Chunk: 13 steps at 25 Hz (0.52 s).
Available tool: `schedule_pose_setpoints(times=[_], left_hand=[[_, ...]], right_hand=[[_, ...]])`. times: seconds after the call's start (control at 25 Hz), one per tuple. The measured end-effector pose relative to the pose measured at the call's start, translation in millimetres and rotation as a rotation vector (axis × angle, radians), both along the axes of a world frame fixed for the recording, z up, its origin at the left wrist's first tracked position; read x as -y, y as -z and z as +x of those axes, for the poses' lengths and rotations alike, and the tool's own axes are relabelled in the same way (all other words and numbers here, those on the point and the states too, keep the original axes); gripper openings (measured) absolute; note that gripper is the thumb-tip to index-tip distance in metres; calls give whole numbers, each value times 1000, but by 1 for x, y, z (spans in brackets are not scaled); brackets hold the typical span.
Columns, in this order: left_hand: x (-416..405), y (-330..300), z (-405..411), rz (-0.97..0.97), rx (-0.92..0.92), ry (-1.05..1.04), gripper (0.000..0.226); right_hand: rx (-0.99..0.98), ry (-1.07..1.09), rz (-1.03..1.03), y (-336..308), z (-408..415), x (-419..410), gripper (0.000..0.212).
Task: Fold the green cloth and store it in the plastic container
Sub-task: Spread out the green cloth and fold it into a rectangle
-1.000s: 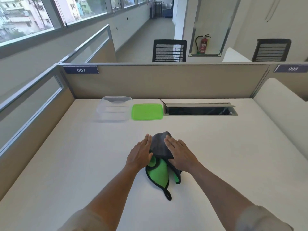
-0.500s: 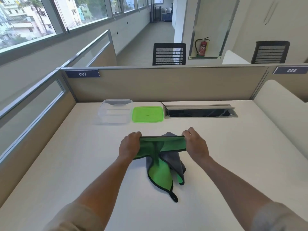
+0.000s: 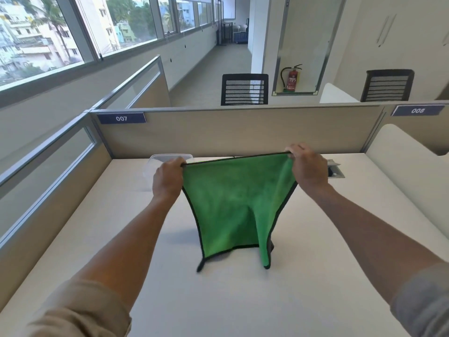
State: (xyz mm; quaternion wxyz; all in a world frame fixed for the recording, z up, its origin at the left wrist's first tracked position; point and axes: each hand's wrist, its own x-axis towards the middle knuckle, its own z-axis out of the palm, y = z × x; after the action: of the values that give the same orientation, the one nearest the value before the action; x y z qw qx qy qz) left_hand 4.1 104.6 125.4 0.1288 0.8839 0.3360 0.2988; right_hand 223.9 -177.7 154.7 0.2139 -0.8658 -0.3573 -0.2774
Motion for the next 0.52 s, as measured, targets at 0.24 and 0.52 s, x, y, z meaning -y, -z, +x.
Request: schedule_pose_setpoints(times=[0.24, 0.52], left_hand=[[-8, -52, 10, 44, 352, -2, 15], [7, -36, -27, -110, 683, 61, 9]], right_hand=[[91, 0, 183, -51, 6, 0, 18], [79, 7, 354, -30, -28, 34, 18]])
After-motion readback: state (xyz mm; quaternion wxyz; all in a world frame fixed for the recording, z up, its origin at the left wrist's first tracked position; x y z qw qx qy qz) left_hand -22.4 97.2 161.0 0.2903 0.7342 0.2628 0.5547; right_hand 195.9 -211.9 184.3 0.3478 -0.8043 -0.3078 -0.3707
